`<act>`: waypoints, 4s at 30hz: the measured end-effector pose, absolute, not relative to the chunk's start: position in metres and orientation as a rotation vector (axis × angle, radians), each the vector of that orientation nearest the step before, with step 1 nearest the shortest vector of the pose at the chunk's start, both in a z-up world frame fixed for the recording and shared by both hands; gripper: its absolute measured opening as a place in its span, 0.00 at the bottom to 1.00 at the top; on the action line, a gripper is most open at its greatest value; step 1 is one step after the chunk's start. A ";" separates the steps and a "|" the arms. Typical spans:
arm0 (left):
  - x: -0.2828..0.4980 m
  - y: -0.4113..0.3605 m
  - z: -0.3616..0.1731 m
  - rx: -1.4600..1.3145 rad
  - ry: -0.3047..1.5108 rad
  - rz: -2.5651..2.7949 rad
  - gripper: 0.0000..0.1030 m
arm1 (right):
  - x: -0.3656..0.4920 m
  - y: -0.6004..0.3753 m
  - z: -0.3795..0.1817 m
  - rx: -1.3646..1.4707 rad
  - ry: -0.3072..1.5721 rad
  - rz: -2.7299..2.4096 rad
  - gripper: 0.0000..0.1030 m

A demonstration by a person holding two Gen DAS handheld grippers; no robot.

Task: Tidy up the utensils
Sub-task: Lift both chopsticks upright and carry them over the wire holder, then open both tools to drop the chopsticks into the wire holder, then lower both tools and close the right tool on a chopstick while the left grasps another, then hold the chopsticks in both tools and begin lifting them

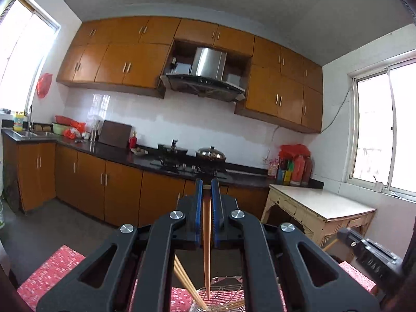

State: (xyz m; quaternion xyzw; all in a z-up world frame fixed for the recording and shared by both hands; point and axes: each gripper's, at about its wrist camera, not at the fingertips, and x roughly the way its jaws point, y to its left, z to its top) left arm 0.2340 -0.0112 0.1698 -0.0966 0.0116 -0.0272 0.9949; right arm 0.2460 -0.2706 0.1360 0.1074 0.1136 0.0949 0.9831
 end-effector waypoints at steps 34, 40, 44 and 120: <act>0.218 0.033 0.094 -0.193 0.239 0.044 0.34 | 0.227 -0.304 0.021 0.239 0.467 0.075 0.25; 0.187 0.048 0.040 -0.199 0.321 0.059 0.35 | 0.203 -0.286 -0.065 0.238 0.660 0.089 0.25; 0.181 0.044 0.002 -0.184 0.421 0.048 0.41 | 0.195 -0.261 -0.115 0.219 0.785 0.123 0.25; 0.228 0.050 -0.113 -0.116 0.875 -0.061 0.09 | 0.236 -0.337 -0.161 0.201 0.880 -0.180 0.08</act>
